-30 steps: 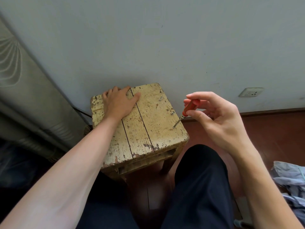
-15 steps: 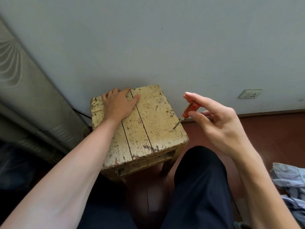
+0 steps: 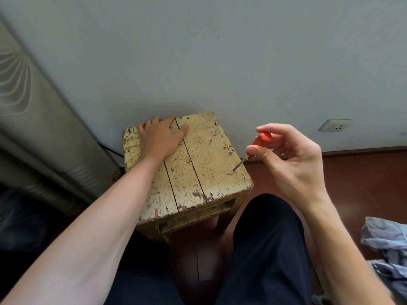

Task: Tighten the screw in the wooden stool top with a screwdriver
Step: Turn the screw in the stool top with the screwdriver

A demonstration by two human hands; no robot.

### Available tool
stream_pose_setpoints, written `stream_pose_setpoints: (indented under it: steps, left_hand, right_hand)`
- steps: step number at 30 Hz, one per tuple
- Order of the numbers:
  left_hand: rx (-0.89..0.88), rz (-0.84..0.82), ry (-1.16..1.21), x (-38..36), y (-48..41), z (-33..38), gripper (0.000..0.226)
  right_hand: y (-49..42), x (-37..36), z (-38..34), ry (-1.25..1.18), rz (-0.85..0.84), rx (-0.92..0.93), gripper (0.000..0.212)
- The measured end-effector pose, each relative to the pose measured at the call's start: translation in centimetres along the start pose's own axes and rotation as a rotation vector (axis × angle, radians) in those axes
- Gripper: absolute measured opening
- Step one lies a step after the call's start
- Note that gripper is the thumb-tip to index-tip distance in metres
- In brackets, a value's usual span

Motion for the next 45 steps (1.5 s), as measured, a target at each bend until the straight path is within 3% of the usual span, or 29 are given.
stream_pose_setpoints:
  steps: [5,12,18,26,30,34,39,45]
  left_hand:
    - [-0.003,0.001,0.003,0.0,0.1,0.1,0.077]
    - [0.000,0.003,-0.002,-0.1,0.0,0.0,0.077]
    - [0.005,0.000,-0.004,-0.1,-0.1,0.0,0.077]
    - [0.008,-0.003,0.007,-0.1,0.0,0.0,0.077]
    - [0.003,0.000,0.011,-0.1,0.0,0.1,0.077]
    - [0.000,0.001,0.008,-0.1,-0.1,0.0,0.078]
    - [0.004,-0.001,-0.001,-0.2,-0.1,-0.1,0.079]
    - [-0.003,-0.004,-0.003,-0.2,-0.1,-0.1,0.079]
  right_hand:
    - [0.1,0.6,-0.3,0.079,-0.092,0.050,0.041]
    - [-0.1,1.0,-0.5,-0.039,-0.258,0.029,0.044]
    - [-0.5,0.8,-1.0,-0.019,-0.121,0.009,0.031]
    - [-0.4,-0.2,-1.6,0.079,-0.029,0.048,0.037]
    - [-0.4,0.5,-1.1,0.119,-0.159,0.095,0.044]
    - [-0.4,0.5,-0.7,-0.025,-0.300,0.021,0.038]
    - [-0.6,0.5,-1.1,-0.086,-0.224,0.013,0.039]
    - [-0.4,0.1,-1.0,0.061,-0.063,-0.028,0.031]
Point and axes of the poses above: each hand's wrist, its own y-axis away from the middle knuckle, its own x-axis out of the back of the hand, z = x × y, the point moved 4 cm from there along -y, towards the middle knuckle, and after that the axes turned 8 degrees about y, right-handed, at the moved point
